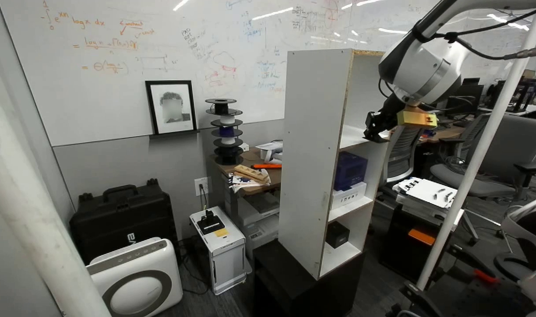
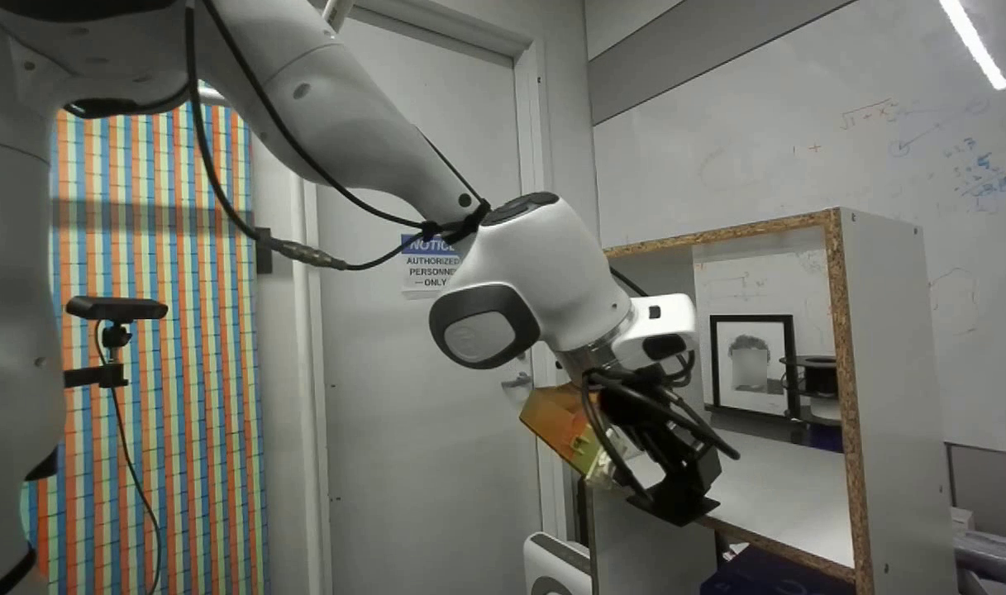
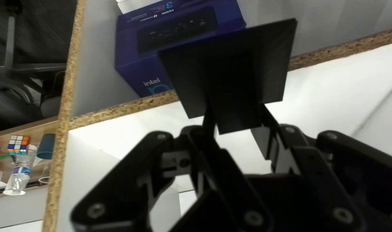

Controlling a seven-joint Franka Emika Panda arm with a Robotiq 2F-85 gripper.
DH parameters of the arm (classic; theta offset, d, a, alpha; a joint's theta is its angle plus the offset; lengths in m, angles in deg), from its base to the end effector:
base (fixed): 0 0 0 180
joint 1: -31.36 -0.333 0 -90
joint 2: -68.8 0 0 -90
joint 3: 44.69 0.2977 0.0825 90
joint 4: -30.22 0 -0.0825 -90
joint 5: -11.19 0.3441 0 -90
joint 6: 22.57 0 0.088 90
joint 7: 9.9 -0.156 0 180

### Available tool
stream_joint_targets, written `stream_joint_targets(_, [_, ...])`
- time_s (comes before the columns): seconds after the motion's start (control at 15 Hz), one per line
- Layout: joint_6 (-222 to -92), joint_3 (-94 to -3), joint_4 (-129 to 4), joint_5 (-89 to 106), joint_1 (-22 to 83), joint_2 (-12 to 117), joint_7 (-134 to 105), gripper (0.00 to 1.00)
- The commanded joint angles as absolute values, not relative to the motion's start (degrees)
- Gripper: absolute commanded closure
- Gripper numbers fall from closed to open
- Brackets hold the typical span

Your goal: Move the black object to the top of the shelf.

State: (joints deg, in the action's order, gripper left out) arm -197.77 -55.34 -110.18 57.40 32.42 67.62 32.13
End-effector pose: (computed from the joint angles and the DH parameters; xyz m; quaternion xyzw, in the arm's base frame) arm 0.4872 -0.1561 0.3155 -0.9453 0.1213 -0.3026 0.0069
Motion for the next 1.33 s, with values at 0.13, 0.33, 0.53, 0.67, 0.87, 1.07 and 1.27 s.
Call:
stream_joint_targets(0.13, [-202.06,-52.94,-123.46,48.79,35.37,84.35,23.78,0.83])
stream_joint_targets(0.33, [-201.19,-51.99,-125.63,36.89,38.85,90.78,14.84,0.83])
stream_joint_targets(0.53, [-197.81,-46.46,-122.85,31.07,46.31,96.24,9.06,0.83])
stream_joint_targets(0.67, [-194.53,-43.81,-119.56,29.04,49.96,99.1,5.33,0.83])
stream_joint_targets(0.87, [-189.63,-44.98,-112.43,21.45,49.94,100.71,-3.48,0.83])
stream_joint_targets(1.07, [-187.39,-45.01,-103.35,17.21,49.49,96.98,-10.57,0.83])
stream_joint_targets(1.27, [-188.38,-45.08,-96.56,15.38,49.53,90.92,-15.58,0.84])
